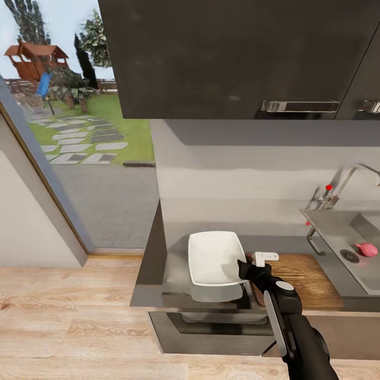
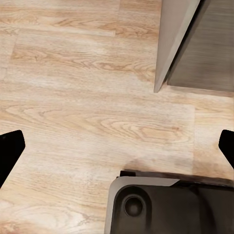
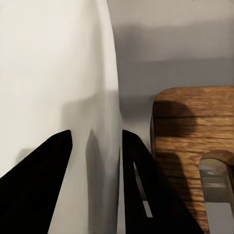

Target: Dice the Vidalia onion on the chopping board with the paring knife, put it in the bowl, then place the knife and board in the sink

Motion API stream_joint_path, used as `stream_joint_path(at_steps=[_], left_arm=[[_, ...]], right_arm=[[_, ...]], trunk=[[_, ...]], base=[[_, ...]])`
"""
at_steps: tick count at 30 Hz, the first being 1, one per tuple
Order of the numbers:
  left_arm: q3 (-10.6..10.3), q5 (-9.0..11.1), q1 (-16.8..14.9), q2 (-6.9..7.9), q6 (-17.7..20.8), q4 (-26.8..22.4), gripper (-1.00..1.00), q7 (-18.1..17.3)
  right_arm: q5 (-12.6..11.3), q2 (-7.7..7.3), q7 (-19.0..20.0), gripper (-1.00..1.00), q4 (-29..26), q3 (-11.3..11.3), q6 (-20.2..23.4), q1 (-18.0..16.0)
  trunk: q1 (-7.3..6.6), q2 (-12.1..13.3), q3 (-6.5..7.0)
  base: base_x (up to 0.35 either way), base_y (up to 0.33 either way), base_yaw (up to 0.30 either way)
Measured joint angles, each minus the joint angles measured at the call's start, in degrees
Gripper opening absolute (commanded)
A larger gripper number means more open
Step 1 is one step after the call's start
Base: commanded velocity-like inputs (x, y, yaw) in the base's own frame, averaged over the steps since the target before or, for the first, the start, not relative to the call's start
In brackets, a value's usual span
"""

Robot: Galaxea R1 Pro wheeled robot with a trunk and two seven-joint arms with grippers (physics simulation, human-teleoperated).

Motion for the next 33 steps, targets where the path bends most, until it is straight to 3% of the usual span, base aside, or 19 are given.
stream_joint_path(at_steps=[14,33], left_arm=[[0.00,0.00,0.00,0.00,0.00,0.00,1.00,0.00],[0.01,0.00,0.01,-0.01,0.01,-0.01,1.00,0.00]], right_arm=[[-0.02,0.00,0.03,-1.00,0.00,-0.06,0.00,-0.01],[-0.02,-0.01,-0.02,-1.00,0.01,-0.07,-0.01,0.00]], trunk=[[0.00,0.00,0.00],[0.00,0.00,1.71]], base=[[0.000,0.000,0.000],[0.000,0.024,0.000]])
